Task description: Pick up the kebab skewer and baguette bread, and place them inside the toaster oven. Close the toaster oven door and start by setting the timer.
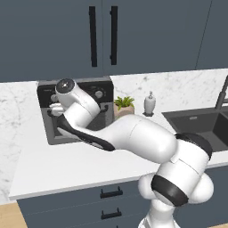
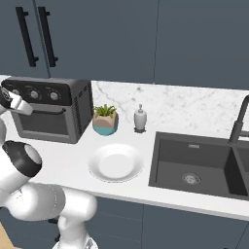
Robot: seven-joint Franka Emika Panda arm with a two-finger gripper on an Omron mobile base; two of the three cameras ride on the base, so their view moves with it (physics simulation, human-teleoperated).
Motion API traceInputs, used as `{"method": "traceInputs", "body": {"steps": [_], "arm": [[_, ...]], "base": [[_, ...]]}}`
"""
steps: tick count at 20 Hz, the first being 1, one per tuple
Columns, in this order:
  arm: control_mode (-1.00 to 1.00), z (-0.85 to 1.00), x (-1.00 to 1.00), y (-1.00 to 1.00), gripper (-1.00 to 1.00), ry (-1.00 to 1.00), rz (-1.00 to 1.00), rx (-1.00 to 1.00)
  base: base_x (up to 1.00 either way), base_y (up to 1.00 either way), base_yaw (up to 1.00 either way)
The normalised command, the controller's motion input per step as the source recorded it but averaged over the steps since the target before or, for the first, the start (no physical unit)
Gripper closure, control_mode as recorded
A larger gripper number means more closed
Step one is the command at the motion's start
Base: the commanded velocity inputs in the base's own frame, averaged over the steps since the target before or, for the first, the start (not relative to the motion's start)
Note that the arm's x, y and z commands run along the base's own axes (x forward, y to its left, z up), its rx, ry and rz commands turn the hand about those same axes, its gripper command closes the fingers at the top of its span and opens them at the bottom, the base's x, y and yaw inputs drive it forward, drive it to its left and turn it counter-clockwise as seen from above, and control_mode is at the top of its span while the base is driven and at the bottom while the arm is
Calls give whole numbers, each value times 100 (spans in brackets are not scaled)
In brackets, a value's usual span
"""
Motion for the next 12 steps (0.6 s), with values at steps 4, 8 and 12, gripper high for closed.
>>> {"method": "traceInputs", "body": {"steps": [4,8,12], "arm": [[-100,1,-19,42,-100,-23,13,-3],[-100,8,0,42,-100,-16,11,-2],[-100,7,10,40,-100,-16,13,-1]], "base": [[0,0,0],[0,0,0],[0,0,0]]}}
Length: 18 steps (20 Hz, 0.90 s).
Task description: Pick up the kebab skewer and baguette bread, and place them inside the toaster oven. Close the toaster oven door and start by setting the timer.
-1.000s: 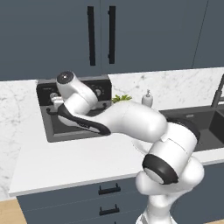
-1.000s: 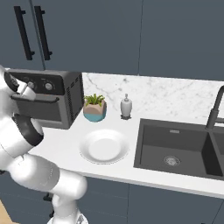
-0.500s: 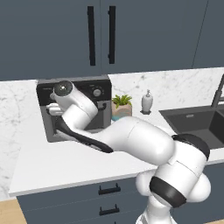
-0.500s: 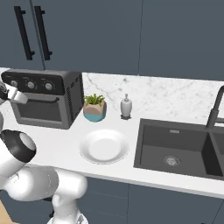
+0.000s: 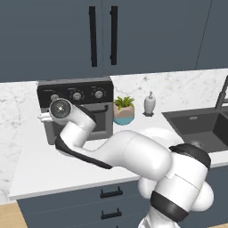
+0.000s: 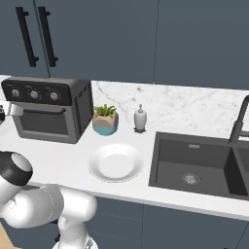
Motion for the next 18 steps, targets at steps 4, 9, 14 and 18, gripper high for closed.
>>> {"method": "traceInputs", "body": {"steps": [4,9,14,18], "arm": [[-100,20,6,33,-100,-18,10,0],[-100,37,-14,21,-100,-28,7,-3],[-100,41,-44,9,-100,-38,1,-3],[-100,18,-32,0,-100,-20,0,0]], "base": [[0,0,0],[0,0,0],[0,0,0],[0,0,0]]}}
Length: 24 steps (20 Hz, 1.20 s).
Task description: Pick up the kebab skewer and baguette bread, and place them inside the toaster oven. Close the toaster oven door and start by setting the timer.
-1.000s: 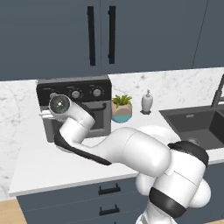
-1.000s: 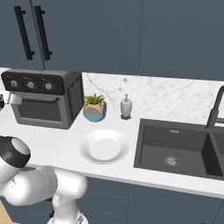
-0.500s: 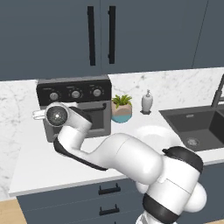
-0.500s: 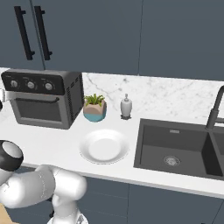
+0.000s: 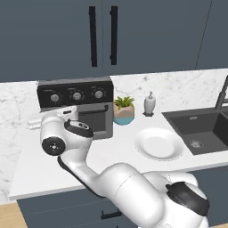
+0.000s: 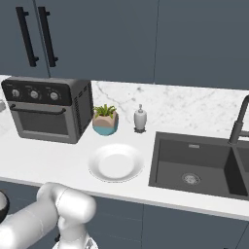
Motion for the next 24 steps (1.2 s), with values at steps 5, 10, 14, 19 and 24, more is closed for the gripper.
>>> {"method": "traceInputs", "body": {"steps": [5,10,14,19,24], "arm": [[-100,0,0,0,-100,-7,0,2],[-100,1,3,-14,-100,0,0,11],[-100,6,4,-26,-100,-2,0,10],[-100,2,21,-13,-100,0,0,12],[-100,0,22,-1,-100,0,0,11]], "base": [[0,0,0],[0,0,0],[0,0,0],[0,0,0],[0,0,0]]}}
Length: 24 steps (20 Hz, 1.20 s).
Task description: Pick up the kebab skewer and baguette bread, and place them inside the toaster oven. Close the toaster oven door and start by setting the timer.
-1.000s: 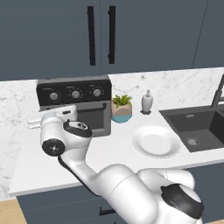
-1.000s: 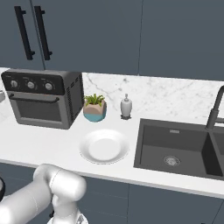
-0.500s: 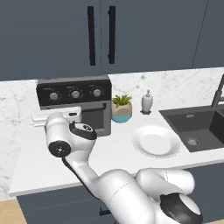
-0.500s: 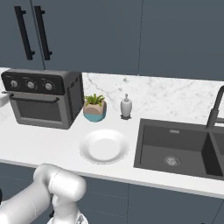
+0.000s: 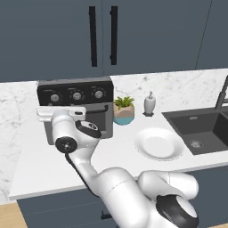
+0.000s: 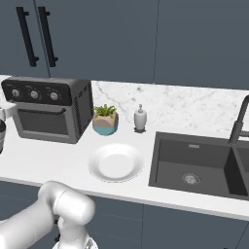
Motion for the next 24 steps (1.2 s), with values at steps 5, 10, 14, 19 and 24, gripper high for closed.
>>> {"method": "traceInputs", "body": {"steps": [5,10,14,19,24], "arm": [[-100,0,15,0,-100,1,0,6],[-100,0,18,0,-100,3,0,0],[-100,0,18,0,-100,5,0,0],[-100,0,16,0,-100,3,0,0],[-100,0,17,2,-100,0,0,0]], "base": [[0,0,0],[0,0,0],[0,0,0],[0,0,0],[0,0,0]]}}
